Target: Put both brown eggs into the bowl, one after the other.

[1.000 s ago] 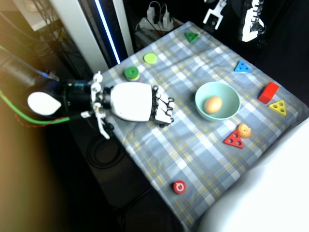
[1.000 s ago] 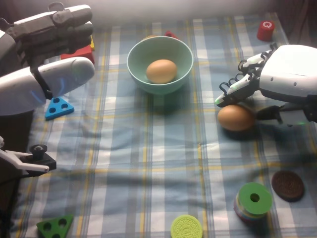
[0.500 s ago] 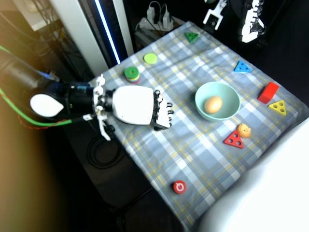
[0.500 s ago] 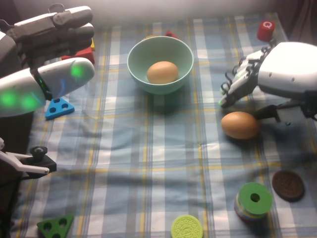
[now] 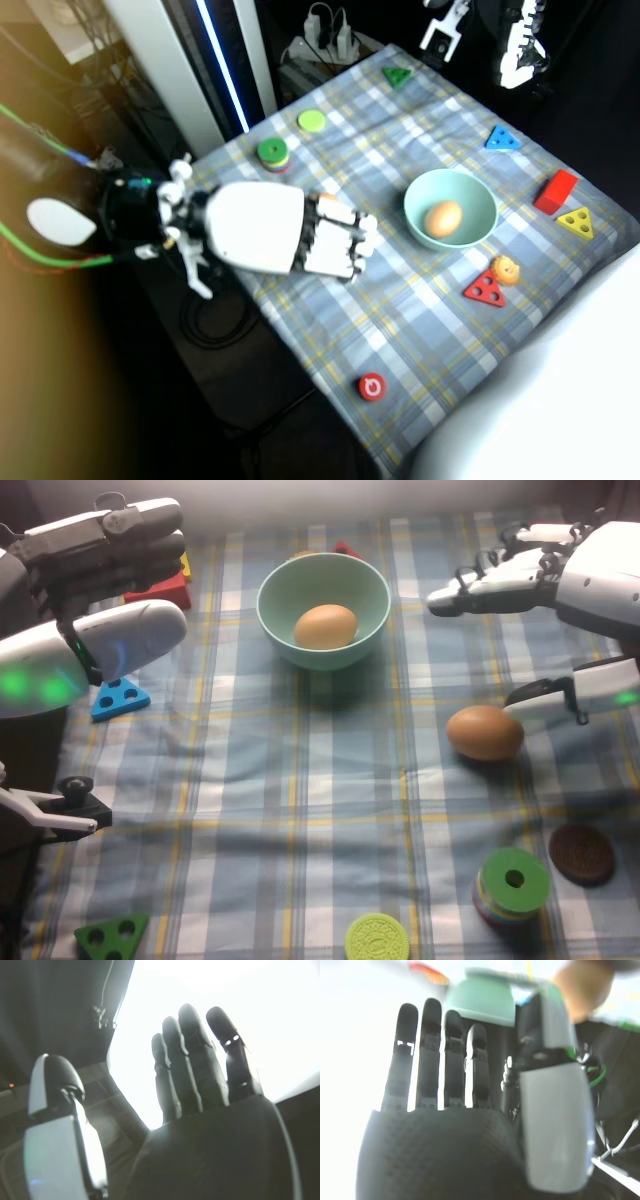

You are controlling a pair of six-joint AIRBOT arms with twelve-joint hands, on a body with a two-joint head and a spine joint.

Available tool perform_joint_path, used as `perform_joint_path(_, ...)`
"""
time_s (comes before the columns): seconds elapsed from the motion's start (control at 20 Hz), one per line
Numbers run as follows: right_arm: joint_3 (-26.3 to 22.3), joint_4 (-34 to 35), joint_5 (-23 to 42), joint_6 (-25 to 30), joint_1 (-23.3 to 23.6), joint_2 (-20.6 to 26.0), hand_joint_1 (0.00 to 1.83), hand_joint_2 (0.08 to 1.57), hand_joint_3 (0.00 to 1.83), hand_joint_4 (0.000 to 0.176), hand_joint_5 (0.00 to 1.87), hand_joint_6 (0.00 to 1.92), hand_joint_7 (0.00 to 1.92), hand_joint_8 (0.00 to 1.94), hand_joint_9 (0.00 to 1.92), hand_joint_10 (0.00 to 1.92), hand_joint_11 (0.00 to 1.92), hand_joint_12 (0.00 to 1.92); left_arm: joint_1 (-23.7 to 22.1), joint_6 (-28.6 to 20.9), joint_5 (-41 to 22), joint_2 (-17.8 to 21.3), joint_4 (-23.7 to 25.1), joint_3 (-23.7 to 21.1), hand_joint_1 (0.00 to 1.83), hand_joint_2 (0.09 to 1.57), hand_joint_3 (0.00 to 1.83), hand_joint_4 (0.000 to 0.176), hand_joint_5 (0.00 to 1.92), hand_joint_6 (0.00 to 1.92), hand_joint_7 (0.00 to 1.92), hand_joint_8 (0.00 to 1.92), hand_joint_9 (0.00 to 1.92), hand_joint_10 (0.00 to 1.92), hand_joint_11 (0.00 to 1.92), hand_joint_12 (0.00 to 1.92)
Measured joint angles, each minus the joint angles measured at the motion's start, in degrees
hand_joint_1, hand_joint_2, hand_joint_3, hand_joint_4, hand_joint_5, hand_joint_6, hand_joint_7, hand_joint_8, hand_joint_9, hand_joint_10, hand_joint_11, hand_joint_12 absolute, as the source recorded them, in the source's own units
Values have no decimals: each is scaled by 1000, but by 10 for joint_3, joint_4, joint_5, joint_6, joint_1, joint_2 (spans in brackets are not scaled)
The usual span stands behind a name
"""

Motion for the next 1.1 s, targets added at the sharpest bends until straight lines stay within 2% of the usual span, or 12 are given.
perform_joint_path(0.05, -1, 3, 4, 0, -1, 0, 746, 909, 0, 65, 362, 6, 496, 4, 511, 15, 166, 1020, 0, 0, 0, 0, 0, 0, 940, 841, 0, 26, 619, 0, 655, 0, 619, 1, 90, 1168)
perform_joint_path(0.1, -3, 9, 16, 0, -2, 0, 742, 901, 0, 69, 353, 1, 473, 1, 471, 2, 137, 907, 0, -1, -1, 0, 0, 0, 951, 837, 0, 26, 620, 0, 646, 0, 586, 0, 18, 1174)
perform_joint_path(0.2, -9, 22, 31, 0, -13, 7, 785, 921, 0, 36, 380, 0, 461, 2, 434, 1, 155, 613, 1, -1, -2, 0, 1, 0, 825, 889, 5, 47, 578, 0, 606, 0, 560, 0, 3, 1186)
perform_joint_path(0.3, -15, 38, 35, -1, -30, 17, 827, 919, 0, 51, 410, 1, 473, 0, 450, 0, 217, 502, 1, -2, -2, -1, 0, 0, 756, 939, 17, 44, 558, 0, 586, 2, 528, 0, 0, 1194)
perform_joint_path(0.35, -16, 45, 37, 0, -37, 19, 851, 914, 0, 47, 418, 4, 493, 7, 469, 7, 253, 510, 1, -3, -4, -5, -5, 0, 757, 940, 15, 33, 567, 4, 592, 4, 536, 4, 0, 1196)
perform_joint_path(0.4, -19, 52, 37, -1, -45, 19, 825, 891, 0, 41, 443, 0, 500, 1, 477, 2, 264, 476, 1, -3, -3, -6, -5, 0, 775, 942, 12, 42, 564, 2, 584, 1, 537, 4, 7, 1201)
perform_joint_path(0.45, -22, 54, 40, -1, -52, 19, 797, 875, 1, 12, 444, 0, 503, 0, 493, 0, 297, 431, 1, -3, -1, -7, -2, 0, 798, 943, 10, 36, 569, 4, 583, 0, 537, 4, 12, 1203)
perform_joint_path(0.5, -23, 52, 45, 0, -59, 14, 816, 888, 0, 0, 456, 0, 536, 0, 531, 1, 346, 405, 1, -5, -2, -7, 0, 0, 821, 941, 4, 4, 599, 4, 609, 4, 560, 9, 51, 1183)
perform_joint_path(0.7, -22, 56, 45, 11, -90, 7, 754, 889, 0, 0, 538, 8, 674, 7, 697, 16, 429, 668, 4, -5, -3, -7, -5, 0, 873, 954, 6, 0, 600, 0, 634, 4, 590, 12, 86, 1157)
perform_joint_path(0.8, -19, 60, 37, 12, -97, 5, 695, 884, 0, 0, 498, 1, 642, 2, 696, 2, 378, 814, 3, -5, -3, -7, -3, 0, 882, 958, 3, 2, 591, 0, 615, 0, 577, 5, 55, 1184)
perform_joint_path(0.9, -13, 63, 32, 12, -97, -2, 783, 900, 0, 0, 494, 0, 588, 0, 639, 0, 276, 865, 4, -5, -2, -7, -1, 0, 839, 963, 4, 15, 588, 0, 613, 0, 581, 6, 64, 1187)
perform_joint_path(1.1, -4, 62, 17, 13, -97, -13, 833, 890, 0, 0, 512, 0, 575, 0, 637, 1, 257, 865, 4, -9, -2, -7, -4, 0, 853, 960, 0, 18, 578, 1, 614, 1, 579, 2, 65, 1163)
